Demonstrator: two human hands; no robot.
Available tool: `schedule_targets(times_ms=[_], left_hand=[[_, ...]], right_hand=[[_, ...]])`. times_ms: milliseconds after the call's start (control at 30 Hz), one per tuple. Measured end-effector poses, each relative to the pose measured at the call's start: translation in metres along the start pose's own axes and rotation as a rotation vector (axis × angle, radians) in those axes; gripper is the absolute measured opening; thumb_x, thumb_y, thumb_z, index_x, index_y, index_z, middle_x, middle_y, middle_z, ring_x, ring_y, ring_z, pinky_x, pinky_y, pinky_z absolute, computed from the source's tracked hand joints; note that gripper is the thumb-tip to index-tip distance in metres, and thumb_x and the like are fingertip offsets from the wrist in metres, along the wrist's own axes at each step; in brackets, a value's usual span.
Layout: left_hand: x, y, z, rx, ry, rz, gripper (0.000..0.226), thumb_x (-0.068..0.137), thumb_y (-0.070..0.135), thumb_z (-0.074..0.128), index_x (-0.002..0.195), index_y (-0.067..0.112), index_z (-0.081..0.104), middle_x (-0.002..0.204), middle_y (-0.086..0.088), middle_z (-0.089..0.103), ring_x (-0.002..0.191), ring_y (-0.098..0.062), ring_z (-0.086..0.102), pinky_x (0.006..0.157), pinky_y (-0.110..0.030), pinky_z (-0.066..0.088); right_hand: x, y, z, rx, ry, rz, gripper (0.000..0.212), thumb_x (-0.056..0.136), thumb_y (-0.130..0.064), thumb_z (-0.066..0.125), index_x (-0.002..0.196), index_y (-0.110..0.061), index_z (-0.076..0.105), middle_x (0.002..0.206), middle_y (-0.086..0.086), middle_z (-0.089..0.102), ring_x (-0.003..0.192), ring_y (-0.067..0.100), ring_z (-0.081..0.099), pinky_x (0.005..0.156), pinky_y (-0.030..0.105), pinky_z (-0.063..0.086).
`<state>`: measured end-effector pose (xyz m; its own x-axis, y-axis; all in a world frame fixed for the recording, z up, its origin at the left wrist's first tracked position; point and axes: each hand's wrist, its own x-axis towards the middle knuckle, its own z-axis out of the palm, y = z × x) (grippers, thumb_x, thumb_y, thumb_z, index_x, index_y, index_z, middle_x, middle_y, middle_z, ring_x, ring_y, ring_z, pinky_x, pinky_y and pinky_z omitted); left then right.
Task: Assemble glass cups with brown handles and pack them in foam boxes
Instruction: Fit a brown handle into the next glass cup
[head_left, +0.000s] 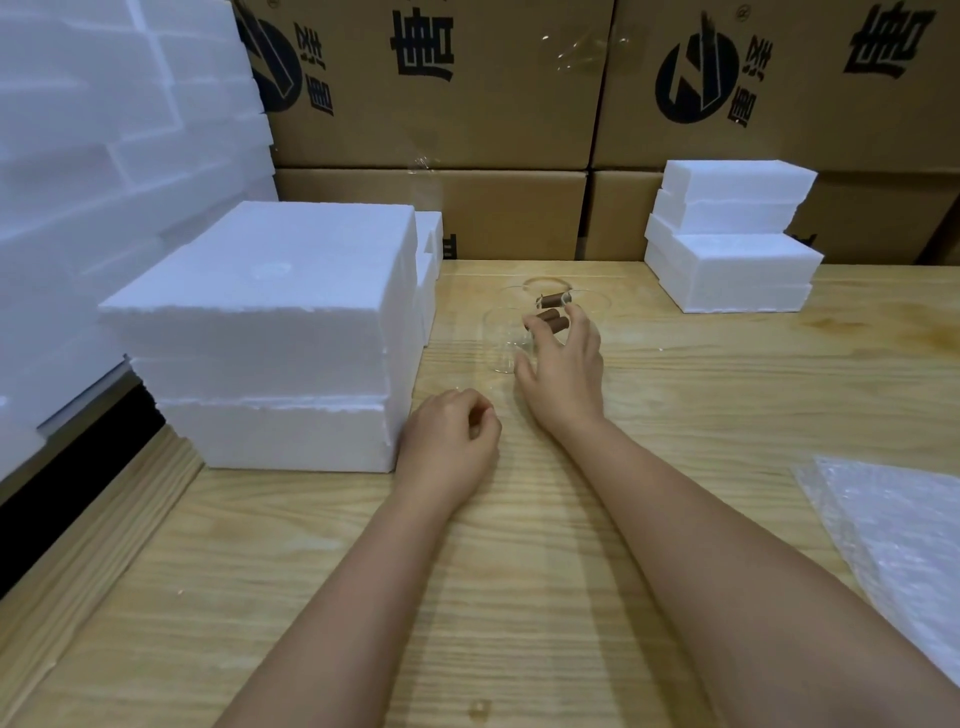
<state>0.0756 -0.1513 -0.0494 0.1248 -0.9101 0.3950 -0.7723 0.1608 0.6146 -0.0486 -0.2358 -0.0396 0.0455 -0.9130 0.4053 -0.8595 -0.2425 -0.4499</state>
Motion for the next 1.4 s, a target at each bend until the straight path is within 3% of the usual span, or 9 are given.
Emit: schedule_targets(times_ms=[167, 300, 433, 600, 767, 933, 1067, 1233, 1400], left_hand=[[0.001, -0.001, 0.001, -0.014, 0.000, -0.003, 0.016, 0.090, 0.021, 0.055, 0.090, 0.013, 0.068, 0.088, 0.000, 0.066, 0.088, -0.019, 0.057, 0.079, -0.035, 0.047], [0.001, -0.001, 0.001, -0.074, -0.014, -0.038, 0.023, 0.089, 0.023, 0.056, 0.109, 0.016, 0.065, 0.095, 0.003, 0.066, 0.095, -0.017, 0.060, 0.087, -0.037, 0.049], [-0.001, -0.003, 0.001, -0.153, -0.077, -0.016, 0.061, 0.083, 0.027, 0.067, 0.139, 0.024, 0.042, 0.126, 0.005, 0.053, 0.113, -0.014, 0.053, 0.099, -0.035, 0.044], [-0.005, 0.000, -0.002, -0.269, -0.191, -0.038, 0.102, 0.072, 0.044, 0.080, 0.151, 0.030, 0.017, 0.147, 0.008, 0.037, 0.130, -0.011, 0.042, 0.108, -0.036, 0.037], [-0.012, 0.006, -0.002, -0.337, -0.305, -0.038, 0.088, 0.069, 0.043, 0.083, 0.141, 0.028, 0.034, 0.123, 0.013, 0.057, 0.116, -0.007, 0.055, 0.102, -0.032, 0.044], [-0.013, 0.007, -0.003, -0.398, -0.292, -0.036, 0.062, 0.069, 0.031, 0.086, 0.118, 0.028, 0.048, 0.114, 0.014, 0.061, 0.100, 0.009, 0.058, 0.079, -0.002, 0.042], [-0.014, 0.006, -0.006, -0.501, -0.352, 0.027, 0.062, 0.065, 0.020, 0.089, 0.115, 0.030, 0.053, 0.119, 0.010, 0.063, 0.106, 0.003, 0.061, 0.091, -0.013, 0.045], [-0.016, 0.009, -0.010, -0.580, -0.372, 0.080, 0.071, 0.065, 0.008, 0.088, 0.126, 0.022, 0.055, 0.125, 0.010, 0.062, 0.118, 0.000, 0.057, 0.100, -0.018, 0.044], [-0.017, 0.013, -0.013, -0.580, -0.321, 0.106, 0.075, 0.068, 0.009, 0.086, 0.124, 0.045, 0.052, 0.120, 0.023, 0.062, 0.113, -0.001, 0.059, 0.096, -0.021, 0.048]], right_hand=[[-0.002, -0.001, -0.001, 0.043, 0.064, -0.071, 0.025, 0.096, -0.021, 0.050, 0.120, -0.018, 0.058, 0.149, 0.014, 0.025, 0.140, 0.030, 0.019, 0.111, 0.043, 0.025], [-0.014, -0.001, -0.008, 0.171, 0.017, -0.134, 0.022, 0.095, -0.017, 0.053, 0.116, -0.013, 0.060, 0.142, 0.011, 0.038, 0.134, 0.027, 0.031, 0.109, 0.041, 0.027], [-0.039, 0.002, -0.017, 0.205, 0.056, -0.174, 0.021, 0.093, -0.015, 0.054, 0.112, -0.012, 0.063, 0.128, 0.003, 0.055, 0.124, 0.022, 0.045, 0.105, 0.038, 0.031], [-0.076, 0.016, -0.040, 0.520, -0.003, -0.133, 0.018, 0.091, -0.011, 0.058, 0.105, -0.020, 0.065, 0.104, -0.024, 0.057, 0.104, 0.001, 0.053, 0.088, 0.008, 0.035], [-0.097, 0.018, -0.052, 0.651, -0.062, -0.091, 0.019, 0.088, -0.011, 0.064, 0.099, -0.026, 0.065, 0.107, -0.022, 0.057, 0.098, 0.006, 0.058, 0.083, 0.019, 0.046], [-0.099, 0.017, -0.052, 0.688, -0.045, -0.086, 0.035, 0.087, -0.018, 0.066, 0.116, -0.032, 0.055, 0.112, -0.017, 0.050, 0.093, 0.002, 0.056, 0.078, 0.014, 0.046], [-0.086, 0.021, -0.051, 0.880, -0.047, 0.130, 0.039, 0.097, -0.023, 0.053, 0.134, -0.028, 0.046, 0.119, -0.002, 0.044, 0.083, 0.012, 0.058, 0.064, 0.020, 0.050], [-0.080, 0.033, -0.052, 0.869, -0.051, 0.123, 0.019, 0.100, -0.019, 0.046, 0.091, -0.027, 0.061, 0.074, -0.016, 0.064, 0.056, 0.001, 0.053, 0.056, 0.021, 0.041], [-0.081, 0.029, -0.054, 0.900, 0.023, 0.036, 0.025, 0.100, -0.012, 0.044, 0.081, -0.023, 0.055, 0.070, -0.023, 0.062, 0.059, -0.007, 0.053, 0.059, 0.009, 0.038]])
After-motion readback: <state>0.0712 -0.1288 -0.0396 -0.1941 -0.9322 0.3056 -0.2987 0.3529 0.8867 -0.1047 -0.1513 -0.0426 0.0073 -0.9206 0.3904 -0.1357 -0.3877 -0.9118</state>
